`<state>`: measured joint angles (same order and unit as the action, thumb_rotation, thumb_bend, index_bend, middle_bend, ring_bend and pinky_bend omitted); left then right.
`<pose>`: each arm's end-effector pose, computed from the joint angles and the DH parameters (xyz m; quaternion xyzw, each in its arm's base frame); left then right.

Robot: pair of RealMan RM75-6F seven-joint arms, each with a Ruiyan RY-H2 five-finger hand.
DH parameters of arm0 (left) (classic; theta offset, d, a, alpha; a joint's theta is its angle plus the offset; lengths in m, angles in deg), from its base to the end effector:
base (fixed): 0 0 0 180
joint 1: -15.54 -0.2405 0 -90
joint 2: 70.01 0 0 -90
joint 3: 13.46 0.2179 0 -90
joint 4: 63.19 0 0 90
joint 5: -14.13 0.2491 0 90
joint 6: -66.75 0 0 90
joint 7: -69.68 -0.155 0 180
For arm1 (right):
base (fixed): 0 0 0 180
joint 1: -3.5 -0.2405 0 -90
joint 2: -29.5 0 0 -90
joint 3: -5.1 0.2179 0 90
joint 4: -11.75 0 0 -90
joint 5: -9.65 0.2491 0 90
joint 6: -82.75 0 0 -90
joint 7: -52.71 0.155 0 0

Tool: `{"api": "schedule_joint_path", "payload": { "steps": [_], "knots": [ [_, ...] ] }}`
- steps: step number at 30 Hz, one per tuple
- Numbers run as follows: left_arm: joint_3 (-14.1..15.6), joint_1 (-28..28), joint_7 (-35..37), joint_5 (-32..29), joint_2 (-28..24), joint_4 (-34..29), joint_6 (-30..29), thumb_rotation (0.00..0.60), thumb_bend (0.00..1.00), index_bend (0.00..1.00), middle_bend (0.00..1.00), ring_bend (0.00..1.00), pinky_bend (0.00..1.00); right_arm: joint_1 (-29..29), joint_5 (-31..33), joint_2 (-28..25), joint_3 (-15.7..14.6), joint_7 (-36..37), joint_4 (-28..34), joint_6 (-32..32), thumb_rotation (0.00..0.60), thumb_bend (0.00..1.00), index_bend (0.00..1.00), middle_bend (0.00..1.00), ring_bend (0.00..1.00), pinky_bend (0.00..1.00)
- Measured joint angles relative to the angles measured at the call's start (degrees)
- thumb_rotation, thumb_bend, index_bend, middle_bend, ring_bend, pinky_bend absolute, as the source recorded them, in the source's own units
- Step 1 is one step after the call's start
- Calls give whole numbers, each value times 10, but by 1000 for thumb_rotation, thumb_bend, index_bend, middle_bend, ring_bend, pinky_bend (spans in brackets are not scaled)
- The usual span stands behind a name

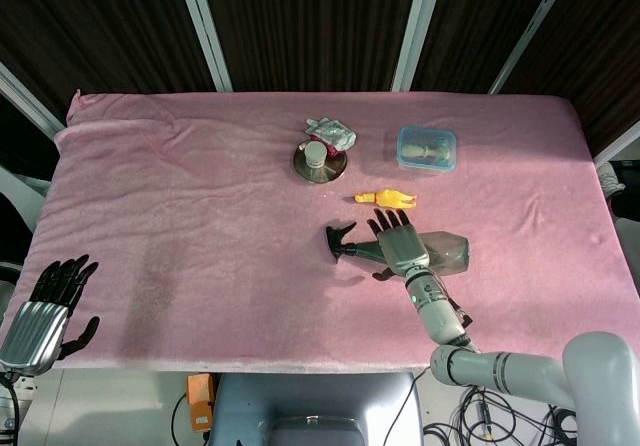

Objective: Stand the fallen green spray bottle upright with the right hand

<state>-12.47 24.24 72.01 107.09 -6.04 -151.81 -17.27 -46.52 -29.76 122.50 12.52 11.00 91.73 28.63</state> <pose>-0.2858 0.1948 0.0946 -0.6622 -0.3567 -0.3914 0.5301 -0.1368 -0.3501 -0.0835 0.7664 -0.3607 0.2208 0.4835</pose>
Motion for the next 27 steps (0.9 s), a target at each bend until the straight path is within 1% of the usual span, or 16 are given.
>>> {"api": "schedule_joint_path", "payload": {
  "steps": [4,6,8,9,12,14,16,17,18,21,23,27],
  "knots": [
    [0,0,1,-1,0,2,0,600,392,0,0,0,0,-2,4,3,-1,-3,-5,1,600,252,296,131,0,59],
    [0,-1,2,-1,0,2,-2,600,393,0,0,0,0,-3,7,6,-2,-5,-9,3,600,252,329,136,0,59],
    [0,-3,4,-1,-1,2,-5,600,393,0,0,0,0,-6,9,10,-2,-8,-13,5,600,252,378,168,9,59],
    [0,-4,5,-1,-2,2,-6,600,393,0,0,0,0,-7,9,12,-3,-10,-14,5,600,256,417,208,31,59],
    [0,-5,8,-1,-4,2,-10,600,392,0,0,0,0,-10,12,20,-4,-18,-18,3,600,274,547,345,145,75],
    [0,-6,11,1,-5,3,-12,600,393,0,0,0,0,-12,15,28,-5,-25,-23,0,600,283,643,415,225,112],
    [1,-7,12,2,-5,4,-13,600,392,0,0,0,0,-14,18,35,-7,-34,-29,-5,600,291,753,498,329,220],
    [1,-7,13,2,-5,5,-13,600,392,0,0,0,0,-15,20,41,-8,-41,-32,-10,600,292,786,525,359,265],
    [1,-7,14,2,-5,6,-13,600,392,0,0,0,0,-16,22,44,-8,-45,-34,-14,600,293,837,567,404,331],
    [1,-8,16,1,-5,6,-14,600,393,0,0,0,0,-16,23,47,-4,-50,-30,-28,600,293,928,646,498,407],
    [1,-8,16,2,-5,7,-14,600,392,0,0,0,0,-13,13,45,-1,-45,-20,-41,600,292,961,674,529,435],
    [1,-7,12,1,-3,7,-11,600,392,0,0,0,0,-5,-21,33,6,-25,13,-69,600,292,968,682,538,447]
  ]
}}
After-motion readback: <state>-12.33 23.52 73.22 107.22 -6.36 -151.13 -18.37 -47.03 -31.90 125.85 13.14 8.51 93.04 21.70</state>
